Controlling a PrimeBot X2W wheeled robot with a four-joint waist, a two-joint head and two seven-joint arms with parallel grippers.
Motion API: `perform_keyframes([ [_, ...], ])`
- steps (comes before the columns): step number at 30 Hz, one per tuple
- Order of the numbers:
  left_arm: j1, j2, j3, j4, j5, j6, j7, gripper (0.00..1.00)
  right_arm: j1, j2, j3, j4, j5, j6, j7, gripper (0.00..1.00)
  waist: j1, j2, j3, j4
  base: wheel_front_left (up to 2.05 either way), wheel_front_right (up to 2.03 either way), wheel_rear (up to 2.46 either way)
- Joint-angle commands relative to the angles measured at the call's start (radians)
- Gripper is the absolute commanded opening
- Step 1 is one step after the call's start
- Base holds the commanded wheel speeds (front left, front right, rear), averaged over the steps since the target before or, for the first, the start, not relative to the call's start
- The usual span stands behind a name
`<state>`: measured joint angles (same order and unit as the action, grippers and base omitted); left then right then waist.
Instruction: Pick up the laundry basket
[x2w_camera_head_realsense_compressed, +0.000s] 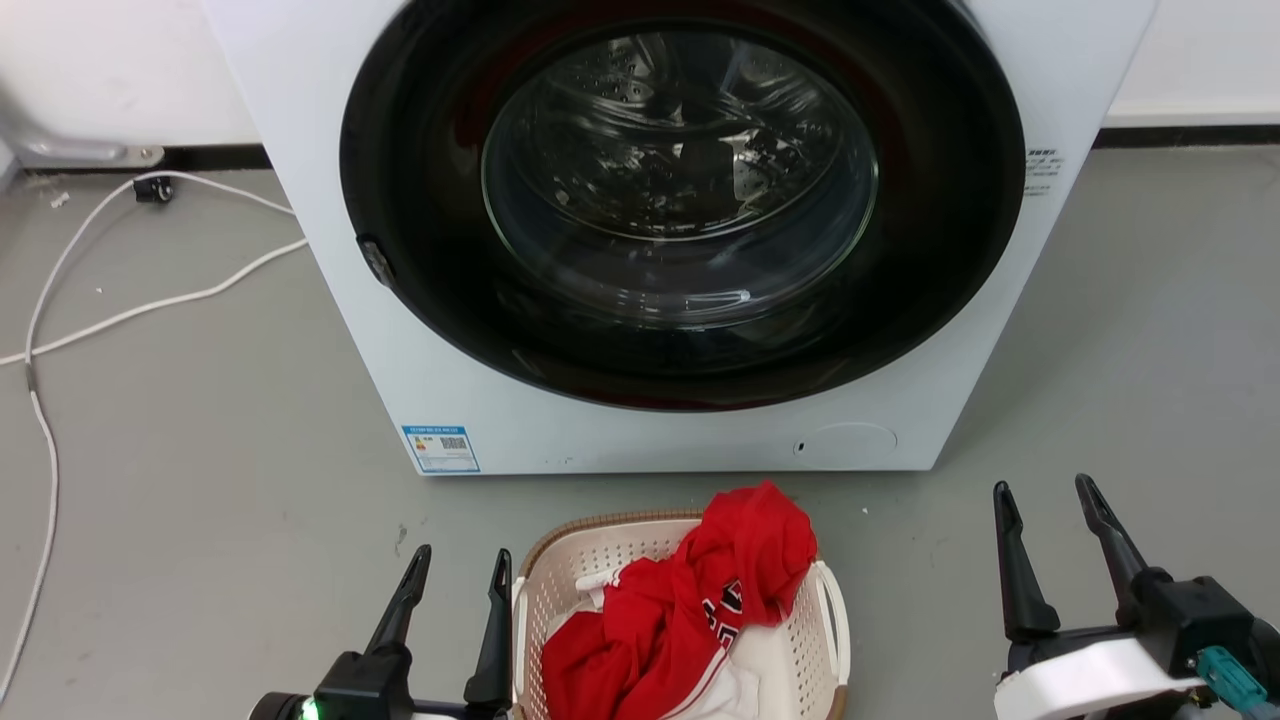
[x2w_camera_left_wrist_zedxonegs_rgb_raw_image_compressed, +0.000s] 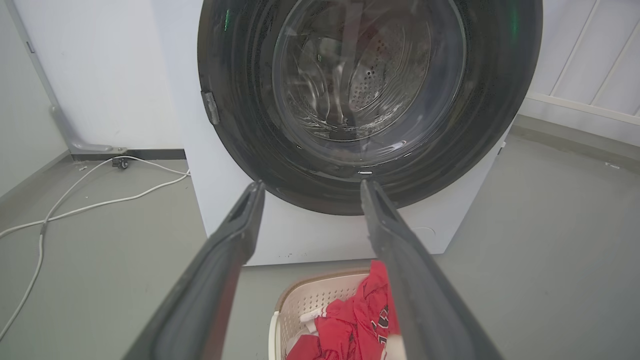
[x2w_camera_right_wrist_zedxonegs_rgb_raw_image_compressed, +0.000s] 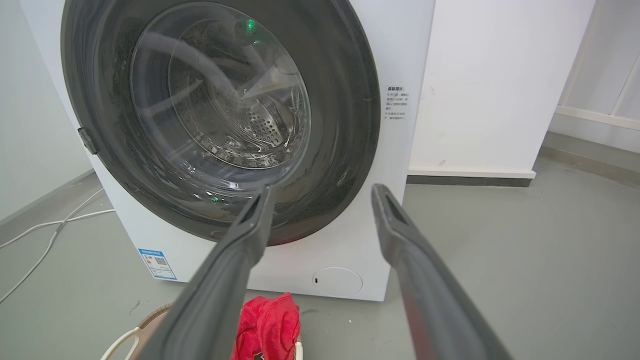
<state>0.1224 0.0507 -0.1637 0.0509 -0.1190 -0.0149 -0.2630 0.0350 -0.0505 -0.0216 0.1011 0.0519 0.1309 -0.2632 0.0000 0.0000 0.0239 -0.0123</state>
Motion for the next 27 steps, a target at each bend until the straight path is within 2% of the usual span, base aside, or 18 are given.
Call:
perform_keyframes([
  [1, -0.015, -0.001, 0.004, 0.005, -0.005, 0.003, -0.003, 1.00, -0.018, 0.001, 0.001, 0.002, -0.001, 0.000, 0.002, 1.00, 0.0000, 0.0000, 0.019, 0.000, 0.00, 0.00, 0.00],
  [6, -0.046, -0.001, 0.014, 0.048, -0.004, -0.006, -0.003, 1.00, -0.051, 0.001, -0.003, 0.021, -0.024, 0.000, 0.030, 1.00, 0.0000, 0.0000, 0.087, 0.001, 0.00, 0.00, 0.00],
  [14, -0.183, 0.000, 0.031, 0.177, -0.004, -0.028, -0.003, 1.00, -0.154, 0.001, -0.011, 0.089, -0.037, 0.000, 0.139, 1.00, 0.0000, 0.0000, 0.237, 0.028, 0.00, 0.00, 0.00],
  [22, -0.398, 0.014, 0.052, 0.411, -0.012, -0.066, -0.003, 1.00, -0.309, 0.001, -0.009, 0.223, -0.013, 0.000, 0.272, 1.00, 0.0000, 0.0000, 0.399, 0.041, 0.00, 0.00, 0.00],
  [27, -0.548, 0.031, 0.024, 0.608, -0.022, -0.095, 0.014, 1.00, -0.417, 0.001, -0.002, 0.347, 0.012, 0.000, 0.331, 1.00, 0.0000, 0.0000, 0.488, 0.048, 0.00, 0.00, 0.00],
])
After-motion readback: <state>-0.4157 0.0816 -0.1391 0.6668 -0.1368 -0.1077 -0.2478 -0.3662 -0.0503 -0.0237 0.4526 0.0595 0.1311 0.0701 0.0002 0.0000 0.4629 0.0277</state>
